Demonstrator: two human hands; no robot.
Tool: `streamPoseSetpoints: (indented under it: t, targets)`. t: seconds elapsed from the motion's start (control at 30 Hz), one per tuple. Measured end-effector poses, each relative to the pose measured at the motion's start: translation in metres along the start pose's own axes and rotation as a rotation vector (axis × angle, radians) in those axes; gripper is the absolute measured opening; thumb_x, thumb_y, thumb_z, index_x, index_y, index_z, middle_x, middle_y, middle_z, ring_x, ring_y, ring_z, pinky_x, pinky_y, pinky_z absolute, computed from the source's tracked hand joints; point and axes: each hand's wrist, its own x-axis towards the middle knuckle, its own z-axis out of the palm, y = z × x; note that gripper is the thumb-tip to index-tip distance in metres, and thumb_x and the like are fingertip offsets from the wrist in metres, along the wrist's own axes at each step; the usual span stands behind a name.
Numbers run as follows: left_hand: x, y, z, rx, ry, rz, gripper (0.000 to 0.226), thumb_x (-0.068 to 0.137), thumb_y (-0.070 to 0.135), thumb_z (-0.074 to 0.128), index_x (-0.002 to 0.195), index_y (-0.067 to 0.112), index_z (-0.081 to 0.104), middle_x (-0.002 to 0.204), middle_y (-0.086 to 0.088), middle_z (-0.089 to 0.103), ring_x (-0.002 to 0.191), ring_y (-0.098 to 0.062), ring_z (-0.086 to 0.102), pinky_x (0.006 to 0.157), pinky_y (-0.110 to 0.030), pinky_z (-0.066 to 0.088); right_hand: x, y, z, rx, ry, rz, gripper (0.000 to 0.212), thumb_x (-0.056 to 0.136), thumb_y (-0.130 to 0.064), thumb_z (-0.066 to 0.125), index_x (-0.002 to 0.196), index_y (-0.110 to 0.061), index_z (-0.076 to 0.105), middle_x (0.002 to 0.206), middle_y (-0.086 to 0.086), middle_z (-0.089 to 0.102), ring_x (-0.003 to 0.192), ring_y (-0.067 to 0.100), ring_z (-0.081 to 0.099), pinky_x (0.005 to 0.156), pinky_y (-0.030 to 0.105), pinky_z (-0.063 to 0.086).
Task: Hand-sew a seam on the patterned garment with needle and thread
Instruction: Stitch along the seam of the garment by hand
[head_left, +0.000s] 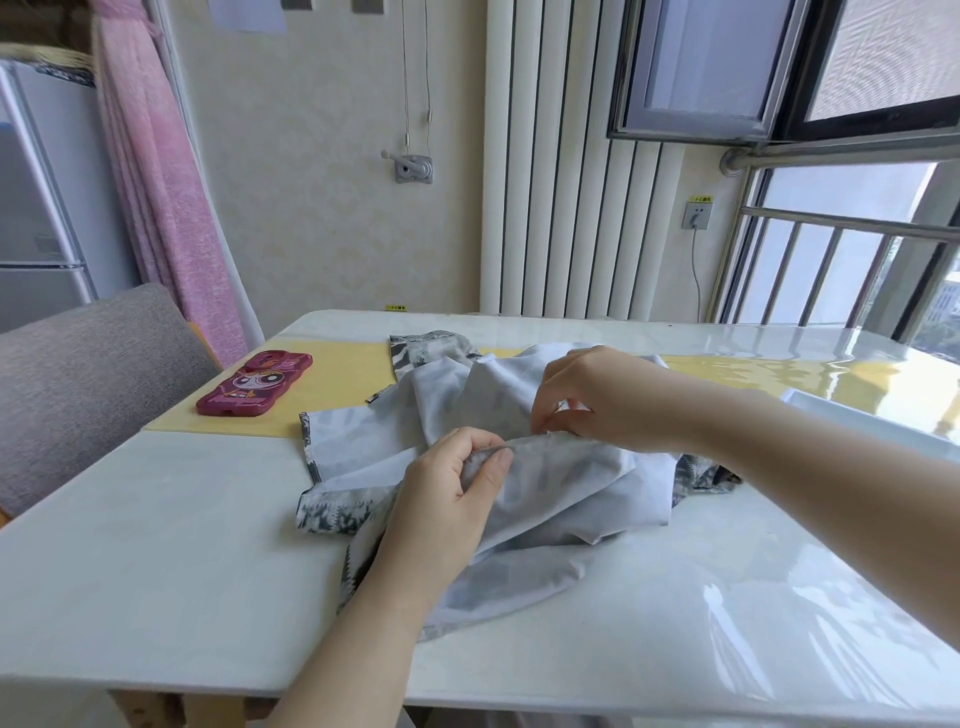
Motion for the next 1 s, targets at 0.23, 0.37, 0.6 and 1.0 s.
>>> streamPoseSetpoints:
  t: [0.23, 0.37, 0.6, 1.0]
  targets:
    - [-0.0009, 0.0006, -0.001, -0.022, -0.014, -0.009, 0.006, 0.093, 0.02, 0.058, 0.088, 0.018, 0.063, 0.055, 0.029, 0.053, 0.057, 0.007, 0.05, 0.058, -0.005, 0.035, 0.0047, -0.0042, -0.0016, 0.053, -0.021, 0.012, 0.025, 0.094, -0.017, 0.051, 0.096, -0.031, 0.071, 0.092, -0.011, 0.061, 0.084, 0.005, 0.048, 0.081, 0.029, 0.045]
    - [0.0003, -0.0016, -0.0004, -0.034, -0.002, -0.026, 0.008, 0.092, 0.022, 0.059, 0.085, 0.025, 0.061, 0.06, 0.028, 0.056, 0.062, 0.006, 0.052, 0.061, -0.006, 0.037, 0.0066, -0.0029, -0.0021, 0.039, 0.001, 0.013, 0.021, 0.094, -0.02, 0.054, 0.095, -0.032, 0.072, 0.087, -0.016, 0.056, 0.081, 0.002, 0.047, 0.066, 0.019, 0.038]
    - [0.0009, -0.0043, -0.0002, -0.025, 0.009, -0.033, 0.008, 0.092, 0.024, 0.059, 0.084, 0.026, 0.061, 0.062, 0.027, 0.057, 0.063, 0.004, 0.052, 0.06, -0.007, 0.037, 0.0075, -0.0026, -0.0024, 0.06, 0.009, 0.013, 0.02, 0.094, -0.019, 0.055, 0.095, -0.03, 0.072, 0.083, -0.019, 0.053, 0.078, 0.001, 0.046, 0.067, 0.019, 0.039]
    - [-0.001, -0.0009, -0.0023, -0.06, -0.006, -0.051, 0.013, 0.093, 0.023, 0.058, 0.082, 0.018, 0.062, 0.045, 0.017, 0.042, 0.049, -0.003, 0.04, 0.052, -0.011, 0.033, 0.007, -0.0034, -0.0002, 0.114, 0.014, 0.005, 0.021, 0.093, -0.015, 0.055, 0.096, -0.026, 0.073, 0.095, -0.007, 0.064, 0.078, 0.005, 0.048, 0.07, 0.018, 0.037]
